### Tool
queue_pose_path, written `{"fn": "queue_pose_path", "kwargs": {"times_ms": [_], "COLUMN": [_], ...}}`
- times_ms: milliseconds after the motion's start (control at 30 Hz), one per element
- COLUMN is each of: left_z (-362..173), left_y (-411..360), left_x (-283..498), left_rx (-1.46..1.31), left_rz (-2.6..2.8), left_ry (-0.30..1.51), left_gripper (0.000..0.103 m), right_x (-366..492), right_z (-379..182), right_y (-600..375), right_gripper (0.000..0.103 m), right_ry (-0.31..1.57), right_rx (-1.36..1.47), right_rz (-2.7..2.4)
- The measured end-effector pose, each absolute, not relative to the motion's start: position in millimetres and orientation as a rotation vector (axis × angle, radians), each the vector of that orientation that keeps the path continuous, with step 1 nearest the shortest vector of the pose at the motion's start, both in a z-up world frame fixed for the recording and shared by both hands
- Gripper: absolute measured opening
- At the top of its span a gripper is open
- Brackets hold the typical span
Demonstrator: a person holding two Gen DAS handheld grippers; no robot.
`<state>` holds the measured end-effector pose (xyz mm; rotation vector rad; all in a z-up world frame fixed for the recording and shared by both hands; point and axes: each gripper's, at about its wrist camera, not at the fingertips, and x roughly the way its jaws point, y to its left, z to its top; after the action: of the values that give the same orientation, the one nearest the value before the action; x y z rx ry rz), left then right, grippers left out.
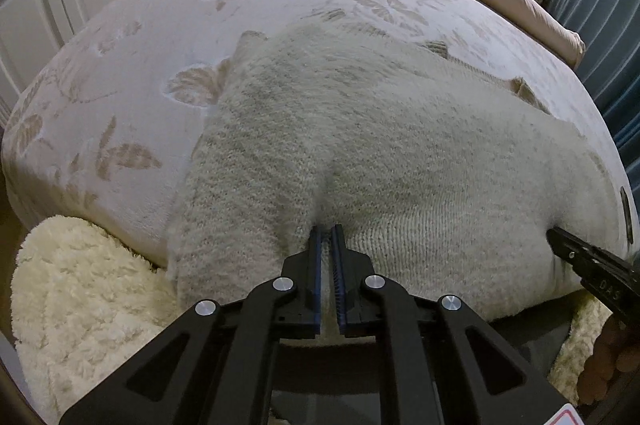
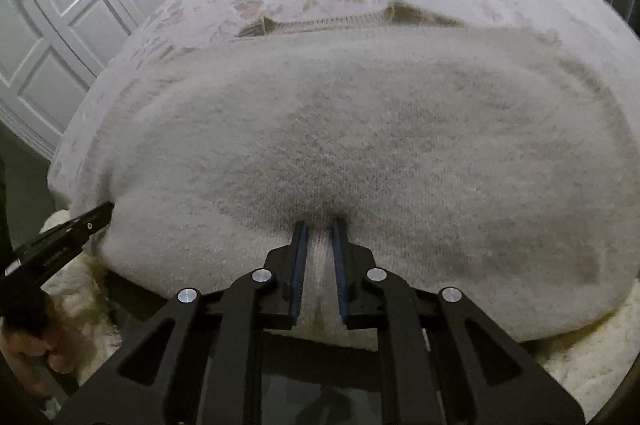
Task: Fold small clothes
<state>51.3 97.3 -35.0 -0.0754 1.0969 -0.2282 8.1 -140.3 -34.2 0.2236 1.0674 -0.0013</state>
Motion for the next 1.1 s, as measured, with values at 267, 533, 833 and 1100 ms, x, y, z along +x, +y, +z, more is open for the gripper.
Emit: {"fn": "queue_pose_path", "kwargs": {"times_ms": [267,533,833,1100], "left_z": [-38,-20,-9,-31], "left_y": [100,102,65,70], "left_x": [55,52,123,133], "left_rx": [-0.134,-0.182,-0.141,-0.173], "left_rz": [-0.231,-0.257,-0.229,-0.227], "left_ry": [1.1,1.075,1.054,1.065], "left_gripper": [0.009,0.009,0.012,0.012], "right_x": [17,12,93,93], "right_z": [-38,-3,-27,-23], "right_y": [-153,-153,-171,-183], "right_gripper": [0.021,0.024,0.022,0.025], "right_ry": [1.087,0.982,1.068,1.027], "right_rx": [0.333,0.291,0.265,0.313], "right_rz": [0.01,-0.014,-0.081,-0.093]}}
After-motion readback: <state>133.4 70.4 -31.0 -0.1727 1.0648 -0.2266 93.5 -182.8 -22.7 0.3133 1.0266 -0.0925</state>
